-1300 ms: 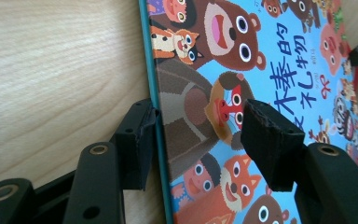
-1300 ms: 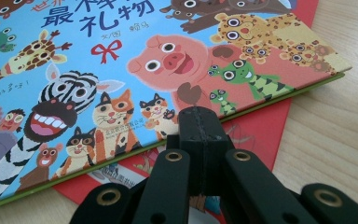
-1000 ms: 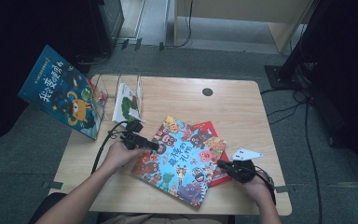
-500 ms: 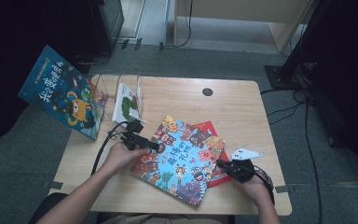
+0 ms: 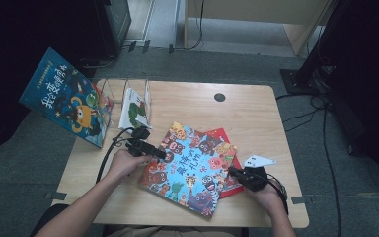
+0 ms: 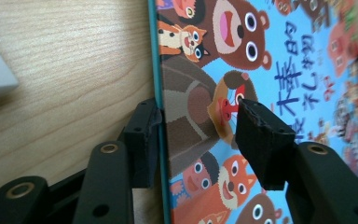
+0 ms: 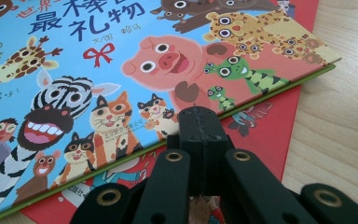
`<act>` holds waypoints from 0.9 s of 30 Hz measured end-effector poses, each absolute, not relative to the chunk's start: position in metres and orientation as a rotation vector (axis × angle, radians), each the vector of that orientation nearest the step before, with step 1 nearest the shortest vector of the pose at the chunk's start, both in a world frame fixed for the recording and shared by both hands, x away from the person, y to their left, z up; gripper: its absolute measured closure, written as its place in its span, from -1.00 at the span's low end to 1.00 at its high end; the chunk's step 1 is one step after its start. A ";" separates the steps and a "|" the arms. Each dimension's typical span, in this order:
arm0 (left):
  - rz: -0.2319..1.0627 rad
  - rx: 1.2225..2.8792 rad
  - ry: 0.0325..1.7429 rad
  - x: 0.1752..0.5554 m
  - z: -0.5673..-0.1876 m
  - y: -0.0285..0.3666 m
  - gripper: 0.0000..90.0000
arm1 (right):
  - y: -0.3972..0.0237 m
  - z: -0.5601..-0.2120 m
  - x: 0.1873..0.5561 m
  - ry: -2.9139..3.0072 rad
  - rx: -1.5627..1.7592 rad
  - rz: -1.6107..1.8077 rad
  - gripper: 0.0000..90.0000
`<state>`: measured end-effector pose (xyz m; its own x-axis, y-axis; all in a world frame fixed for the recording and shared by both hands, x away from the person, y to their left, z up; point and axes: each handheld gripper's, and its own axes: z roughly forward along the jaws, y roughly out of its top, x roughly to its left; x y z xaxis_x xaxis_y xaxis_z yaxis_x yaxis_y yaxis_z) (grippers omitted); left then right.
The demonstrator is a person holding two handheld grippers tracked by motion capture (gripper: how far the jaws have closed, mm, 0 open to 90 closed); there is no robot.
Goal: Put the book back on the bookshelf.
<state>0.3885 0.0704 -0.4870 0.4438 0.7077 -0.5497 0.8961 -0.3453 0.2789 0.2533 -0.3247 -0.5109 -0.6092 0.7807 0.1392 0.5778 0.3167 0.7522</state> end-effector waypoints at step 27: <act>-0.526 2.117 1.357 0.389 -0.483 0.078 0.21 | -0.323 -0.510 0.256 2.341 1.264 1.181 1.00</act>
